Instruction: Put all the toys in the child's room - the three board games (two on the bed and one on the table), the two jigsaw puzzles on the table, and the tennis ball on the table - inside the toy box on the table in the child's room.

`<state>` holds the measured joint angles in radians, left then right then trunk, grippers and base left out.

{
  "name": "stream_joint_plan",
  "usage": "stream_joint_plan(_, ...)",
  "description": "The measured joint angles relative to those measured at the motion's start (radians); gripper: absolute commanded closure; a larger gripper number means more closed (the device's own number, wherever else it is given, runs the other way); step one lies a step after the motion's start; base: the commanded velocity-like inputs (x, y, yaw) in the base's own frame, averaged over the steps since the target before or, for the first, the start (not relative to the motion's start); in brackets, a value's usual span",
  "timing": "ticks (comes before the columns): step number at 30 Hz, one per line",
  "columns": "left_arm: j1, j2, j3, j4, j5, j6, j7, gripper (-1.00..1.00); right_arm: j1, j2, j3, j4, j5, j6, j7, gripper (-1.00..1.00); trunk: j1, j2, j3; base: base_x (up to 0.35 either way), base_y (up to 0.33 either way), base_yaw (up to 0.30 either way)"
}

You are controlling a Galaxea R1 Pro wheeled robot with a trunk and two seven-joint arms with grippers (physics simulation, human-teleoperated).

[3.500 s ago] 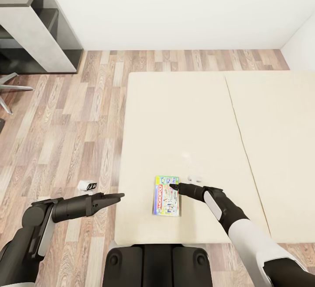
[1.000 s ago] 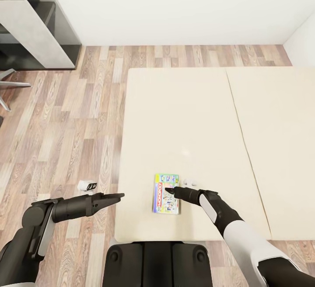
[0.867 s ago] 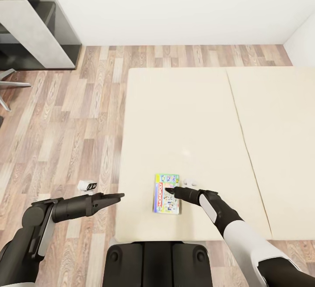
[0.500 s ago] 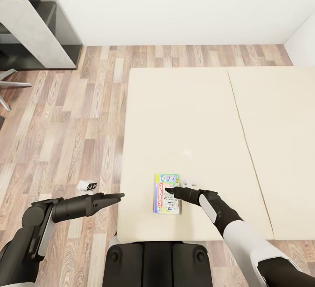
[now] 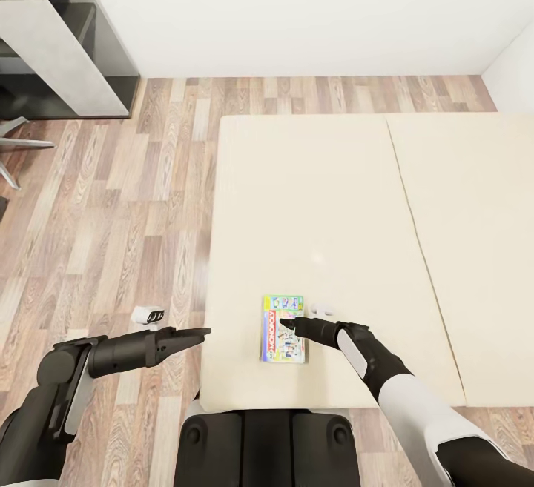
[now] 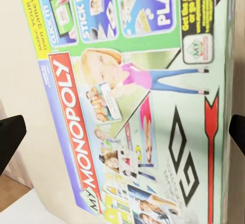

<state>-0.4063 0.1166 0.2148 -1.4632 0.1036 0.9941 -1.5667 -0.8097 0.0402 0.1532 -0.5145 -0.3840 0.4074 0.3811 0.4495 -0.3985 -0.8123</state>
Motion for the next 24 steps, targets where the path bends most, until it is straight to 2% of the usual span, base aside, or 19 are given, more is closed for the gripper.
stream_joint_plan(24,0.000,0.001,0.000,0.000,0.000,0.000,0.000,-1.00,0.000,0.000,0.002,0.000,0.005,0.000,0.000,-1.00,0.000,0.000,0.000,0.000,0.075,0.000)
